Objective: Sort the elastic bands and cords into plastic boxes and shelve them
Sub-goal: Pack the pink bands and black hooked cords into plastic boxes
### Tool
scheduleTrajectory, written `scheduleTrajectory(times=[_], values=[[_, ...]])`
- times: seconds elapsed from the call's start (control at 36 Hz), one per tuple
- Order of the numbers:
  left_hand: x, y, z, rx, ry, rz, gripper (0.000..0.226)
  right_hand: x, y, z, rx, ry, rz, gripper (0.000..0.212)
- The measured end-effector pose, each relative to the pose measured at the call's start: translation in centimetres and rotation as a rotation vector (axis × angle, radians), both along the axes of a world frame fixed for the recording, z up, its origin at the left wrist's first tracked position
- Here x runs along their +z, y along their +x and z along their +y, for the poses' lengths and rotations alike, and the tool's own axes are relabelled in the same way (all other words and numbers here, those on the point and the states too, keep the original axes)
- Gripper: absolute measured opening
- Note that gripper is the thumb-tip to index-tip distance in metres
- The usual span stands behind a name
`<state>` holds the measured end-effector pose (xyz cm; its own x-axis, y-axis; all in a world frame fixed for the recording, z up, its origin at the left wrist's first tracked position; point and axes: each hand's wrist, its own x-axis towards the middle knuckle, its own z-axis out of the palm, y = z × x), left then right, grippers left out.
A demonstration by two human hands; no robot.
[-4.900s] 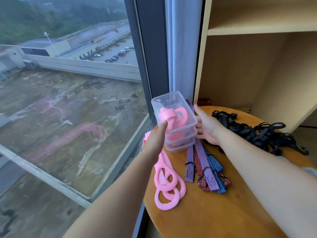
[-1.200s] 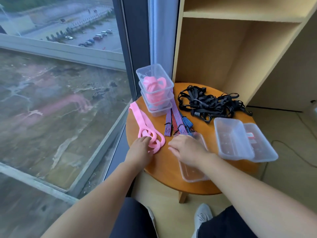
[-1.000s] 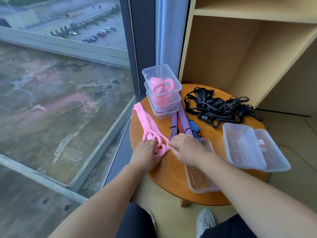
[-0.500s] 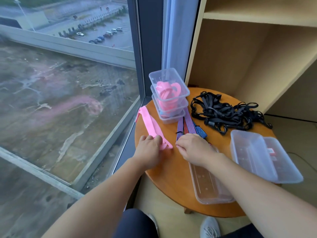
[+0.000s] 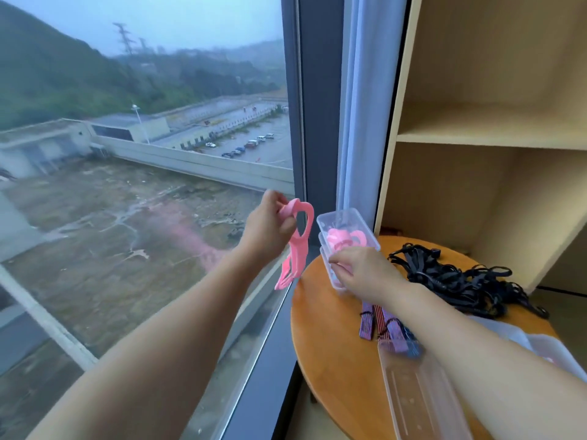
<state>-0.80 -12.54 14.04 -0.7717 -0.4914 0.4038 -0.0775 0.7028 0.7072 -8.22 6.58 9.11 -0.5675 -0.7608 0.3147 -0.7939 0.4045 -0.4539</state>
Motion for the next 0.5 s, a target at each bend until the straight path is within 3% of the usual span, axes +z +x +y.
scheduleTrajectory(times=[0.11, 0.22, 0.31, 0.5], values=[[5.2, 1.5, 1.0, -0.08, 0.212, 0.051, 0.029, 3.8, 1.0, -1.1, 0.057, -0.238, -0.058, 0.018], [8.4, 3.6, 2.2, -0.237, 0.317, 0.029, 0.025, 7.4, 2.5, -1.0, 0.061, -0.459, -0.062, 0.04], [9.7, 5.1, 3.6, -0.33, 0.323, 0.0, 0.022, 9.7, 3.9, -0.2, 0.072, -0.509, -0.162, 0.051], [11.0, 7.4, 6.5, -0.401, 0.402, 0.016, 0.019, 12.5, 6.6, 3.0, 0.045, -0.649, -0.108, 0.02]])
